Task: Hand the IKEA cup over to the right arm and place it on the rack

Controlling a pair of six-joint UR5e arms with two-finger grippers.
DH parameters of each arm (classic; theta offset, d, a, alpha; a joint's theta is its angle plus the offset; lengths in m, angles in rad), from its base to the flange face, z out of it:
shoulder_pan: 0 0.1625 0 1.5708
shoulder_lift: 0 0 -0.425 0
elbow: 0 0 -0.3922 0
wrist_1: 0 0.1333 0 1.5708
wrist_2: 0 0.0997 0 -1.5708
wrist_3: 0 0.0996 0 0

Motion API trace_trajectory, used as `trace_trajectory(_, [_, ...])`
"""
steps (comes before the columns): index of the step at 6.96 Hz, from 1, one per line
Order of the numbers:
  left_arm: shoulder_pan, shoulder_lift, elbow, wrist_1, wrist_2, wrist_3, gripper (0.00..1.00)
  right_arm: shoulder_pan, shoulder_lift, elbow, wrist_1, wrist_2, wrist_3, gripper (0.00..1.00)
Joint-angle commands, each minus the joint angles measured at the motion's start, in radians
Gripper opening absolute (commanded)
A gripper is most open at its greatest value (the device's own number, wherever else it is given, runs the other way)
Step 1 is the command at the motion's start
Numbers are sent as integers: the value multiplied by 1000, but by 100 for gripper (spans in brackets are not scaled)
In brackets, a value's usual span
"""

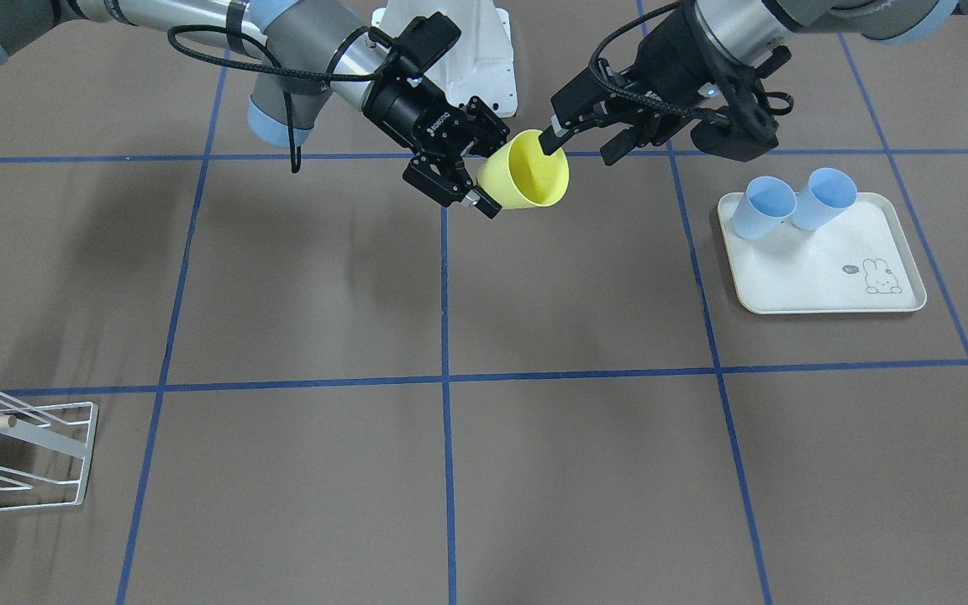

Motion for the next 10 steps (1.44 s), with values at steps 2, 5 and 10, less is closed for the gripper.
trace_trajectory(2, [-57, 126, 7, 8, 5, 235, 100, 59, -48, 167, -372, -3, 13, 27])
trace_trajectory(5, [-82, 318, 11, 6, 95, 589, 100, 215, -87, 210, -749, 9, -36, 17])
trace_trajectory(10, [-89, 375, 10, -2, 101, 675, 100, 516, -91, 204, -1152, 58, -823, 18])
